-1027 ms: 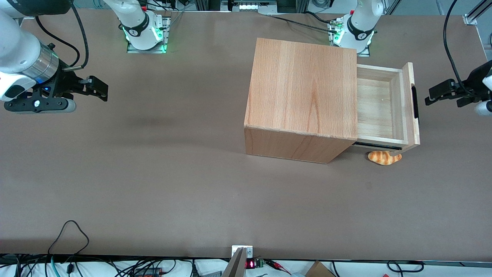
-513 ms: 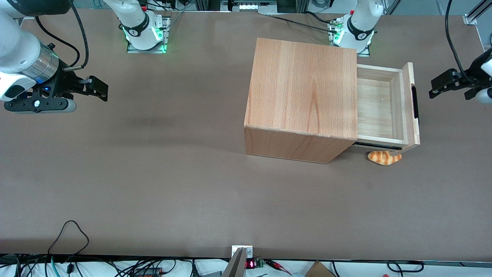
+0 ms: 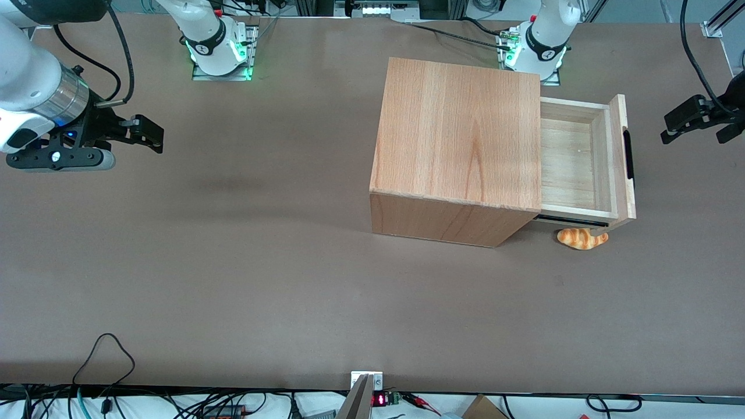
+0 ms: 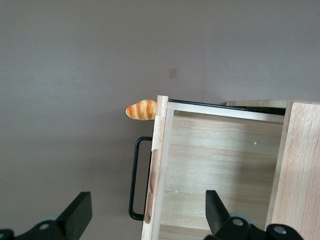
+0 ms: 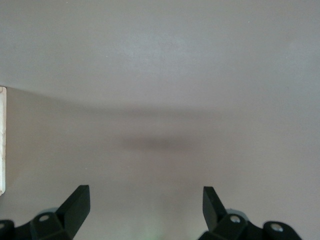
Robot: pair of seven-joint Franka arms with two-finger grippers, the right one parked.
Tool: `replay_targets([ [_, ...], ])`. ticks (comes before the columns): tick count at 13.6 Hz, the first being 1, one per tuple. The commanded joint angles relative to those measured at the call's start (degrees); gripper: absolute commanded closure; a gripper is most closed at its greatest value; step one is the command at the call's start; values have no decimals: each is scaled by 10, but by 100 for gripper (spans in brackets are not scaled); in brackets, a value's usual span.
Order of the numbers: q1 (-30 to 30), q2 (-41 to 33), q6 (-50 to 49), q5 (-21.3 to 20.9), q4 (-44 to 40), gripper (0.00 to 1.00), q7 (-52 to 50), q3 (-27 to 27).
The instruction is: Open top drawer with left arm
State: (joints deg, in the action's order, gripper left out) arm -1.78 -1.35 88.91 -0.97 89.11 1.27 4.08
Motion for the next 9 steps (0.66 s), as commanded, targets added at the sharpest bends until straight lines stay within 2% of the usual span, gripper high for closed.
replay_targets([
  [1, -8, 2, -21, -16, -16, 0, -7, 5],
  [9, -5, 14, -26, -7, -40, 0, -6, 9],
])
